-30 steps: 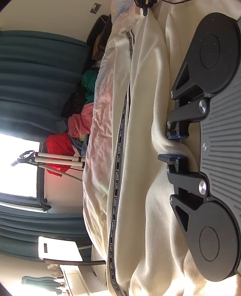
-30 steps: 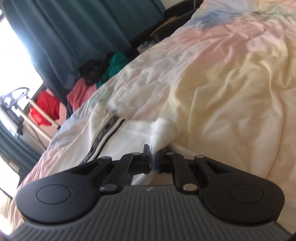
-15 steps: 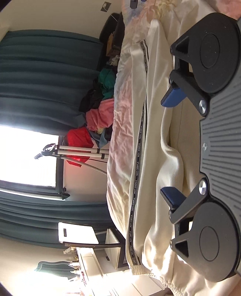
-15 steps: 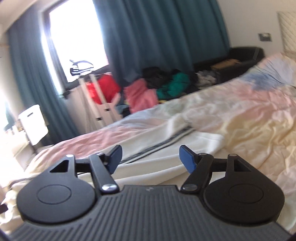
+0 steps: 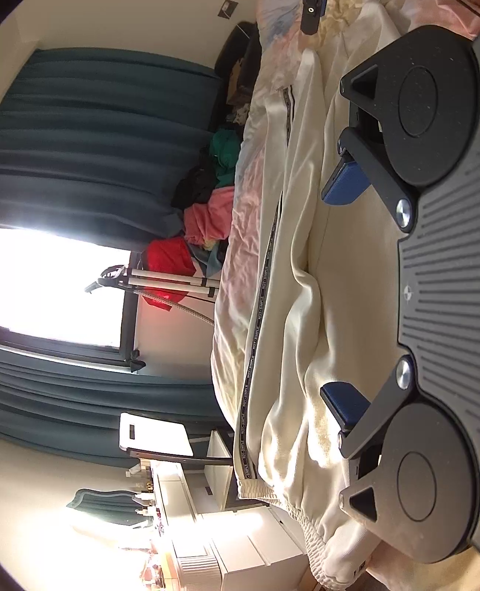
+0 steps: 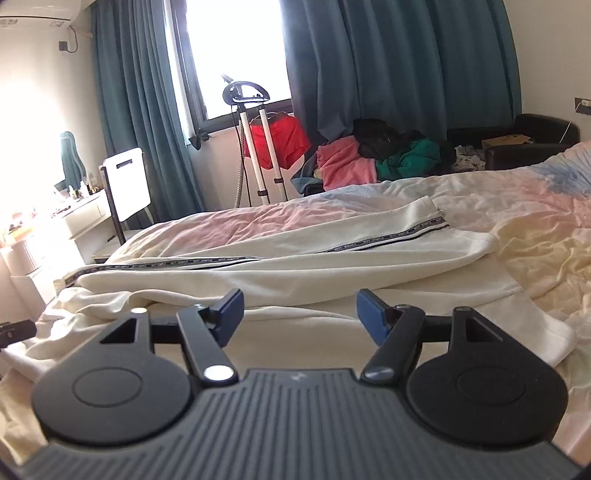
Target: Fold clothes
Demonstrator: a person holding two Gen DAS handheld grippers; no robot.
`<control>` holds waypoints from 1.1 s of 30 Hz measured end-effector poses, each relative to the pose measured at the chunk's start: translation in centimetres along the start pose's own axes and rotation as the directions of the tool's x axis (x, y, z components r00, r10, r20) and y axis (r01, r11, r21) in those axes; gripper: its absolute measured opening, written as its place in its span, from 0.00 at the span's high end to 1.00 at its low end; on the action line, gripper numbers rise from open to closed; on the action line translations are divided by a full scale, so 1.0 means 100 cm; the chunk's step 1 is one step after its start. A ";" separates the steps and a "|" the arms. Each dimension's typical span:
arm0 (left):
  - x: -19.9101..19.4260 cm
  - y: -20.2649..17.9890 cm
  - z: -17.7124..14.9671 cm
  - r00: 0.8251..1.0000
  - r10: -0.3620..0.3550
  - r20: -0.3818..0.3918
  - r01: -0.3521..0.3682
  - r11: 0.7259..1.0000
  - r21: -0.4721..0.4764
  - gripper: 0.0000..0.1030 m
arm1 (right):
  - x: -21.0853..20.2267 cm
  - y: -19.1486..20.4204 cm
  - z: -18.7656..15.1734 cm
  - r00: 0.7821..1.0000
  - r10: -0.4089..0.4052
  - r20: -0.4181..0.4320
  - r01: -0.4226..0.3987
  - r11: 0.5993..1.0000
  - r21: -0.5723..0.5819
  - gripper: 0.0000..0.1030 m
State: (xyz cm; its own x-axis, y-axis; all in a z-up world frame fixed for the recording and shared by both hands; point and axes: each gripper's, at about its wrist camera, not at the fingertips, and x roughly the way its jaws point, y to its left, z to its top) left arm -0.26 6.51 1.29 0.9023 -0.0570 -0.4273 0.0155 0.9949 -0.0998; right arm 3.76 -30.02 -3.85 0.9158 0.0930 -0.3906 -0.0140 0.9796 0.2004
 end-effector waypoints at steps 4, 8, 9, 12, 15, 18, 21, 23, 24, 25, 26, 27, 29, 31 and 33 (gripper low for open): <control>0.023 0.019 -0.008 0.995 0.076 -0.070 -0.083 0.992 -0.096 0.00 | 0.002 -0.008 -0.002 1.000 -0.018 -0.003 0.018 0.999 0.031 0.32; 0.031 0.055 -0.013 0.971 0.200 -0.131 -0.225 0.949 -0.222 0.05 | 0.004 -0.019 -0.005 0.998 -0.052 -0.018 0.054 0.995 0.080 0.32; 0.022 0.068 -0.012 0.966 0.227 -0.123 -0.253 0.928 -0.272 0.05 | 0.005 -0.021 -0.005 0.998 -0.063 -0.025 0.064 0.994 0.089 0.32; 0.000 0.105 -0.008 0.946 0.303 -0.115 -0.323 0.850 -0.416 0.02 | 0.007 -0.027 -0.008 0.994 -0.093 -0.048 0.098 0.989 0.111 0.32; -0.008 0.140 0.000 0.922 0.342 -0.185 -0.387 0.776 -0.498 0.02 | 0.009 -0.032 -0.010 0.989 -0.126 -0.083 0.135 0.984 0.117 0.32; -0.008 0.171 0.006 0.916 0.300 -0.267 -0.401 0.729 -0.555 0.02 | 0.008 -0.038 -0.011 0.985 -0.136 -0.102 0.150 0.979 0.140 0.32; 0.000 0.199 0.006 0.941 0.176 -0.291 -0.328 0.693 -0.642 0.02 | 0.007 -0.045 -0.011 0.988 -0.113 -0.105 0.132 0.972 0.194 0.32; 0.017 0.212 0.002 0.941 0.085 -0.328 -0.297 0.671 -0.679 0.06 | 0.007 -0.049 -0.010 0.989 -0.103 -0.108 0.125 0.968 0.218 0.32; 0.029 0.218 -0.002 0.934 0.008 -0.357 -0.271 0.665 -0.696 0.10 | 0.007 -0.050 -0.010 0.989 -0.097 -0.109 0.120 0.965 0.234 0.32; 0.042 0.222 -0.009 0.920 -0.059 -0.388 -0.258 0.653 -0.712 0.12 | 0.008 -0.052 -0.010 0.990 -0.090 -0.110 0.115 0.961 0.250 0.32; 0.054 0.225 -0.018 0.900 -0.117 -0.420 -0.256 0.638 -0.726 0.20 | 0.009 -0.053 -0.010 0.990 -0.083 -0.114 0.111 0.958 0.263 0.32; 0.061 0.228 -0.026 0.894 -0.136 -0.427 -0.261 0.616 -0.743 0.25 | 0.010 -0.054 -0.010 0.990 -0.077 -0.119 0.108 0.956 0.274 0.32; 0.064 0.235 -0.036 0.912 -0.126 -0.390 -0.259 0.560 -0.787 0.22 | 0.011 -0.056 -0.011 0.989 -0.069 -0.130 0.104 0.950 0.293 0.32; 0.062 0.241 -0.038 0.943 -0.131 -0.307 -0.196 0.527 -0.827 0.18 | 0.012 -0.057 -0.012 0.989 -0.065 -0.136 0.105 0.945 0.309 0.32; 0.060 0.247 -0.038 0.962 -0.128 -0.242 -0.146 0.506 -0.850 0.21 | 0.013 -0.059 -0.012 0.988 -0.062 -0.140 0.105 0.939 0.328 0.32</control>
State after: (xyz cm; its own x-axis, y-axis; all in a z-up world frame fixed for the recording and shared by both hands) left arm 3.87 30.45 -7.15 0.7618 -0.2022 -0.6154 -0.4901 0.4412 -0.7517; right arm 4.58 -35.47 -6.64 0.8499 0.0564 -0.5239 0.2146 0.8710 0.4419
